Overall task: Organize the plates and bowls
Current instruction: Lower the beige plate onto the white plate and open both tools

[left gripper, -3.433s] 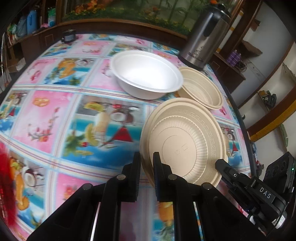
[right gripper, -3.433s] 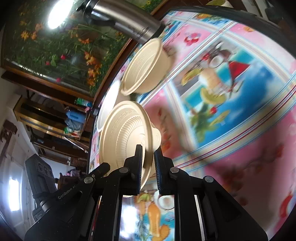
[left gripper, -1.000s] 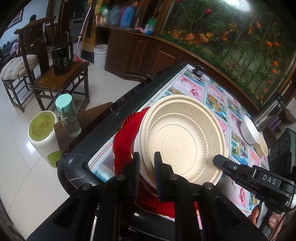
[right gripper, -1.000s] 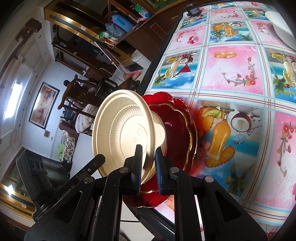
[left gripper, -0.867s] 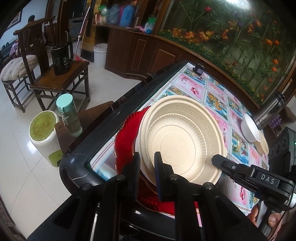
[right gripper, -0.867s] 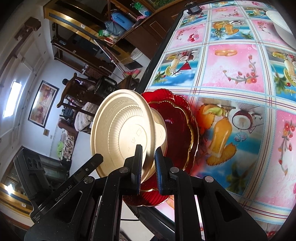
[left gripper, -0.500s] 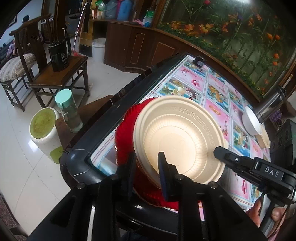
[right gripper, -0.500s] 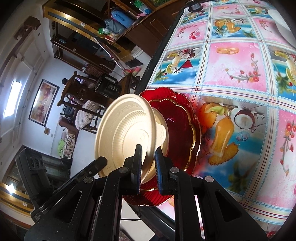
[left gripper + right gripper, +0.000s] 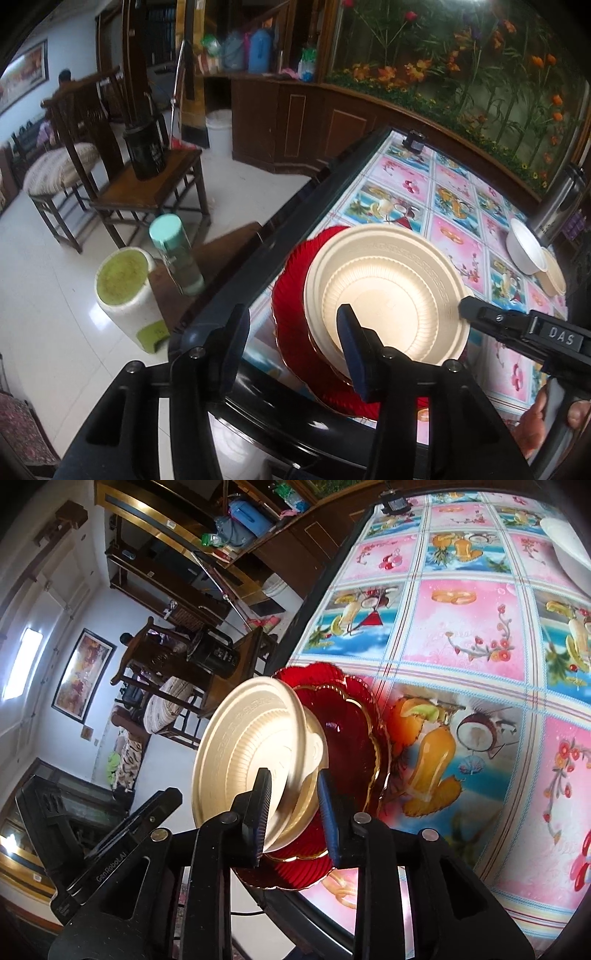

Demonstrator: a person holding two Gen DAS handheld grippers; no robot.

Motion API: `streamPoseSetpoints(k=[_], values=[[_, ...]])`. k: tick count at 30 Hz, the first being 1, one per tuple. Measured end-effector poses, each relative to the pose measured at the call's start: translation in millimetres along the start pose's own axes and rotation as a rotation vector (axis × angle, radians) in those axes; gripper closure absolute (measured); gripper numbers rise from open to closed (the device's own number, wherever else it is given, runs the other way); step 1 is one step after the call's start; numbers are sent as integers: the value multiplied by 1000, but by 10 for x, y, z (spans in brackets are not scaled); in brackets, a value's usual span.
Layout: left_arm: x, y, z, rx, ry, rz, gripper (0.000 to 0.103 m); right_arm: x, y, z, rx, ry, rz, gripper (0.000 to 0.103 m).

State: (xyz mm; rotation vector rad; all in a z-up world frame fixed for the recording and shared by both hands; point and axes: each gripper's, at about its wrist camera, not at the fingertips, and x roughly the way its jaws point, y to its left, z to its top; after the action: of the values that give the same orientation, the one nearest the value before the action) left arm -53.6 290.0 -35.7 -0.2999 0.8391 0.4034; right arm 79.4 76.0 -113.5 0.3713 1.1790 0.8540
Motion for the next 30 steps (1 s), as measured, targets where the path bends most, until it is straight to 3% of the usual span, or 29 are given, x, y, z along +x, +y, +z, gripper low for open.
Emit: streamPoseSetpoints(k=[3,7,17,30], values=[[-27,-68,0,26,-27,27,48,-88,-53,14,4,-28,17,77],[-42,-158,2,48,-43,38,44,-247,-203,30,34,-82,41,64],[-50,-496,21,109,-48,22,41,-639,-807,113,140,-195,-18,64],[-17,-1008,25,207,-27,13,41,-992,-1594,176,279,-270,-38,63]])
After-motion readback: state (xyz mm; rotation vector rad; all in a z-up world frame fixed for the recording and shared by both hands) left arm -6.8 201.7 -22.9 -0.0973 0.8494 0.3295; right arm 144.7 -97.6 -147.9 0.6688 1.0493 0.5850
